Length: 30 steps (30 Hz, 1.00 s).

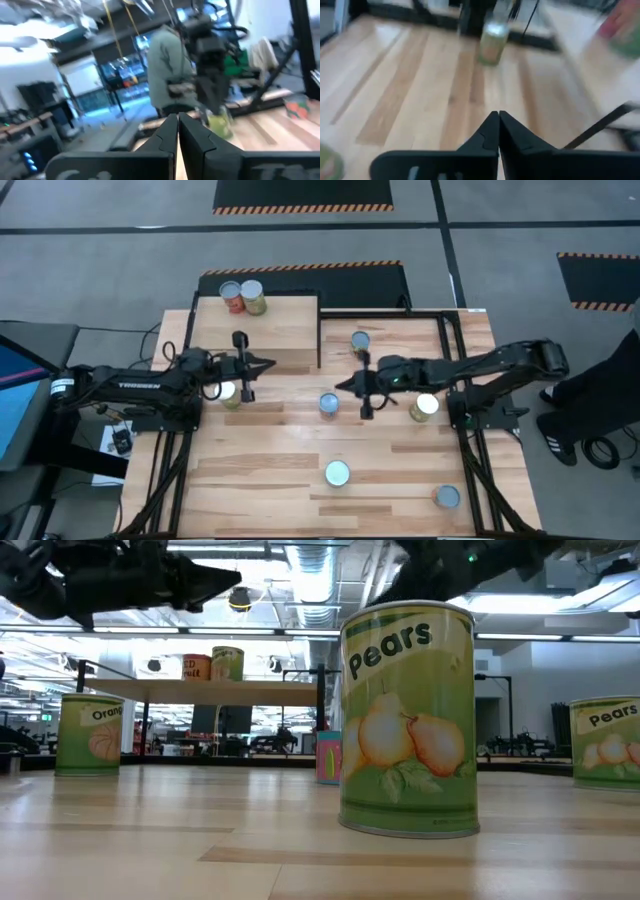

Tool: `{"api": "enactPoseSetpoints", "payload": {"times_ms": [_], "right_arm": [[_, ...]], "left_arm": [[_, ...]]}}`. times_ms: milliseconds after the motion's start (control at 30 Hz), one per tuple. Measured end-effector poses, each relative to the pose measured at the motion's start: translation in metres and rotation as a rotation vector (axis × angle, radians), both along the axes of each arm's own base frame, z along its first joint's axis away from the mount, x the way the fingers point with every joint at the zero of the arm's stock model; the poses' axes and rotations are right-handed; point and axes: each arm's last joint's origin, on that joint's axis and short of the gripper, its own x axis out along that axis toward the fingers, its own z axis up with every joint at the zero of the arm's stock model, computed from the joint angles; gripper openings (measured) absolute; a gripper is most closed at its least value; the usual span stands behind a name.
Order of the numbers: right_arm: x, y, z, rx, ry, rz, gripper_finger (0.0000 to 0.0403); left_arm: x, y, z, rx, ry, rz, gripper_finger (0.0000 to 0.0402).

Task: Pick and place cans onto a shelf
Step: Put the canned mixed corn on the shelf

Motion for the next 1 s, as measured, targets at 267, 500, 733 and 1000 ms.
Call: {"api": "enactPoseSetpoints", "payload": {"times_ms": [267, 500, 733, 1000], "right_arm": [[0.041, 0.023, -0.033, 0.022, 0.276, 0.049, 0.0102], [0.069, 0.031, -0.048, 0.018, 0.471, 0.047, 0.0152], [0.089, 0.029, -0.067, 0.001, 0.603, -0.001, 0.0152], [0.101, 0.024, -0.081, -0.073, 0.675, -0.055, 0.0095]], "left_arm": [[-0.002, 0.001, -0.001, 0.011, -0.022, 0.047, 0.0006], [-0.002, 0.002, -0.001, 0.022, -0.011, 0.073, 0.0006], [-0.002, 0.002, -0.003, 0.003, 0.003, 0.087, 0.0006], [-0.001, 0.003, -0.006, -0.046, 0.022, 0.111, 0.0006]]}}
